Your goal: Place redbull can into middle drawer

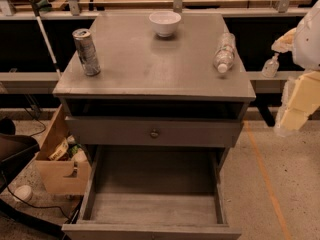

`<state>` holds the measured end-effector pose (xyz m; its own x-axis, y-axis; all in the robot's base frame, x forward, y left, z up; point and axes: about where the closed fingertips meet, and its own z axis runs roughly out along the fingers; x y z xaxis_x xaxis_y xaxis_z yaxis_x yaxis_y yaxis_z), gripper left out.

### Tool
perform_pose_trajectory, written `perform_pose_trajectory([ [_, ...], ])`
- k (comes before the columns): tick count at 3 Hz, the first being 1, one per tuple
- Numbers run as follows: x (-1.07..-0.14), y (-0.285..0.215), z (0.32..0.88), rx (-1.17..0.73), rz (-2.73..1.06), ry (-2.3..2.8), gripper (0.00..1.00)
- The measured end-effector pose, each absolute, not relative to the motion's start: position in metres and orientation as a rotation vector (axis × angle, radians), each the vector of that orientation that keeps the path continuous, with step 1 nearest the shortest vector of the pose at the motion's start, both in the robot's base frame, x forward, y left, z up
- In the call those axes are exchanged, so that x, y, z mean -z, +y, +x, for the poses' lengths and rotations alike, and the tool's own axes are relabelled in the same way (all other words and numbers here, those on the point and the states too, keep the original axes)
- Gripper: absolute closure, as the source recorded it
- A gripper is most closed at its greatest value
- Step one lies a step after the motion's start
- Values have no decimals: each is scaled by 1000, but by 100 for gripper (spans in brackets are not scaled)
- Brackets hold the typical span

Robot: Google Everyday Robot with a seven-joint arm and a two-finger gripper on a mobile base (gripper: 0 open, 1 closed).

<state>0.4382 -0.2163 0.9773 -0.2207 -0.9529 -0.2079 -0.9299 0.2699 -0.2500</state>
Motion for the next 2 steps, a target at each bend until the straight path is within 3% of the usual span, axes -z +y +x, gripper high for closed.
perform_pose_trajectory([
  [2, -983, -200, 453, 45, -1663, 2167, 0],
])
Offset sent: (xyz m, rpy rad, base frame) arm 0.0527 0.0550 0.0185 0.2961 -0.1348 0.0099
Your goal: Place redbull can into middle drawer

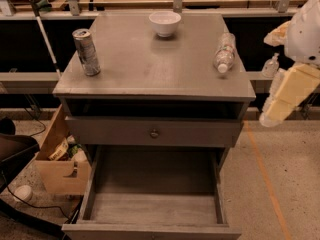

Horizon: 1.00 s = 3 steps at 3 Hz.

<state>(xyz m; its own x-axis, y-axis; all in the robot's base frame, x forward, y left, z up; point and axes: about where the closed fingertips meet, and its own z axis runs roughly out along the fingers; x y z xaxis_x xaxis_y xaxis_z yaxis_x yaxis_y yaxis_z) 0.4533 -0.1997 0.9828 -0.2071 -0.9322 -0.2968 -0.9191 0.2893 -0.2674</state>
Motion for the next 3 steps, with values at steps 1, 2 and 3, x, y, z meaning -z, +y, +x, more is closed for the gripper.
perform_pose_trajectory([
  [1, -983, -166, 480, -106, -1546, 2027, 0],
  [2, -979, -105, 519, -335, -1408, 1776, 0],
  [3, -996, -50, 543, -447, -1295, 1583, 0],
])
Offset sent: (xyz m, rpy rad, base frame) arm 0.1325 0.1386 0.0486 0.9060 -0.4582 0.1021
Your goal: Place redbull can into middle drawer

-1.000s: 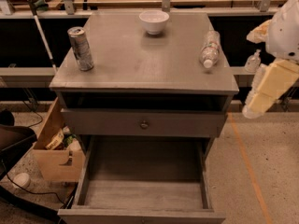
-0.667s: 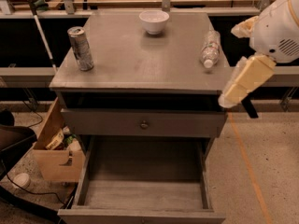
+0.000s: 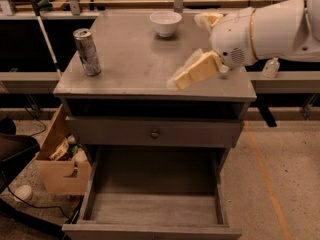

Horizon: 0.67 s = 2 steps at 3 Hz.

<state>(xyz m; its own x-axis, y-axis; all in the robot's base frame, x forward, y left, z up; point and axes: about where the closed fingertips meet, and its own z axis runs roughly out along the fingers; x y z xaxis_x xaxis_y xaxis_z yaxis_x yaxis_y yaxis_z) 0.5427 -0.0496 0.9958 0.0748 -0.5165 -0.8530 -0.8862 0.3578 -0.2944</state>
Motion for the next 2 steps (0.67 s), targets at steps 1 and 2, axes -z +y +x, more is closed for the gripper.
perform_pose_trajectory([
  [1, -997, -2, 558, -469, -1215, 1526, 0],
  [2, -1006, -6, 574, -419, -1140, 1520, 0],
])
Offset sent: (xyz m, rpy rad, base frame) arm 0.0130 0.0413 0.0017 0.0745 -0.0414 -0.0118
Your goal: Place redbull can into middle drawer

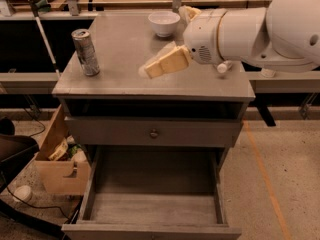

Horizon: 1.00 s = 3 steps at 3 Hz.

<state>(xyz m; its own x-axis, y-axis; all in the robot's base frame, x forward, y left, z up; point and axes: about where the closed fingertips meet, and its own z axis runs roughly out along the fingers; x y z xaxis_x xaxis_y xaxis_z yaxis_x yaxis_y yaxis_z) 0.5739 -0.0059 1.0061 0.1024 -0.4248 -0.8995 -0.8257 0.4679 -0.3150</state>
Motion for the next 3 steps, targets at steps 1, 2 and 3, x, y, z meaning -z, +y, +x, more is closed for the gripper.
perform_pose_trajectory([
  [1, -1006, -5, 575, -420, -1136, 1520, 0],
  [2, -1001, 16, 600, -440, -1070, 1522, 0],
  [3, -981, 55, 641, -508, -966, 1544, 0],
])
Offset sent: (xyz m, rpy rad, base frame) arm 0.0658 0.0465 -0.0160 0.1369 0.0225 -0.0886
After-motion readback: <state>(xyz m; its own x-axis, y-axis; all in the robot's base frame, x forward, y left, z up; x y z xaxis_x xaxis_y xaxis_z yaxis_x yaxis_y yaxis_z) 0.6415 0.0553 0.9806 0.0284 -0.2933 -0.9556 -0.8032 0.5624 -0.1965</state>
